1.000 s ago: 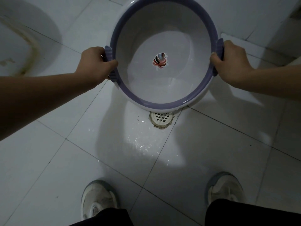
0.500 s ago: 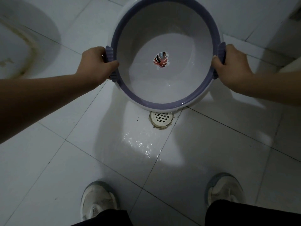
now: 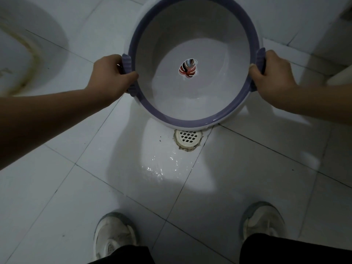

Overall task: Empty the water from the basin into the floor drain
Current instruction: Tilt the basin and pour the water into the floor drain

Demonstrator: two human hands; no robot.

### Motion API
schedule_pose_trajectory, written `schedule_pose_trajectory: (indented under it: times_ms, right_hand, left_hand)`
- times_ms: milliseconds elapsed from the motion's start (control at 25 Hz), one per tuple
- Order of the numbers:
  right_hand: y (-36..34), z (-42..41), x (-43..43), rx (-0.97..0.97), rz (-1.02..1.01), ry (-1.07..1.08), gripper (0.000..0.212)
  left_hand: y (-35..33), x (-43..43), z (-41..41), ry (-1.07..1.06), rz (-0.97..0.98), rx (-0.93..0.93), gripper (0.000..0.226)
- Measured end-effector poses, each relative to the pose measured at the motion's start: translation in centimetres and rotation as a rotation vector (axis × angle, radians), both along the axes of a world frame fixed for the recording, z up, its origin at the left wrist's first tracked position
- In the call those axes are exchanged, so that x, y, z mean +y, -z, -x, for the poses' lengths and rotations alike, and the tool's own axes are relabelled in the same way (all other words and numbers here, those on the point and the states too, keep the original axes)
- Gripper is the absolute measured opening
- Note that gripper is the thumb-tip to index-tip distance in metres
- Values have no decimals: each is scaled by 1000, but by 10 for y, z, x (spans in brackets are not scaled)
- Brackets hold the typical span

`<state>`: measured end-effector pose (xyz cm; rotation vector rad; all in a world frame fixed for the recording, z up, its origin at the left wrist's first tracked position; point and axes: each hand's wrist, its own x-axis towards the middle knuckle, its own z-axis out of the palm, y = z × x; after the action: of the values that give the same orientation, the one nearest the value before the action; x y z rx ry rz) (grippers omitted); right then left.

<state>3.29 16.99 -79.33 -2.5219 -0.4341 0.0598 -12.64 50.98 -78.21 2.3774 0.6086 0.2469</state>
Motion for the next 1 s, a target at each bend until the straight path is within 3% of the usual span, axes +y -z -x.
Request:
schedule_pose_trajectory:
  times_ms: [440,640,1000]
  right_hand:
    - [3,9,-8,3,5,-60,30]
    - [2,13,-7,3,-24,-60,15]
    - [1,15,-8,-2,-73,-55,12]
  left_hand:
    - [7,2,5,27,-7,-23,17]
    - [9,4,4,31,-29,-26,25]
    - [7,4,8,43,-39,-46,27]
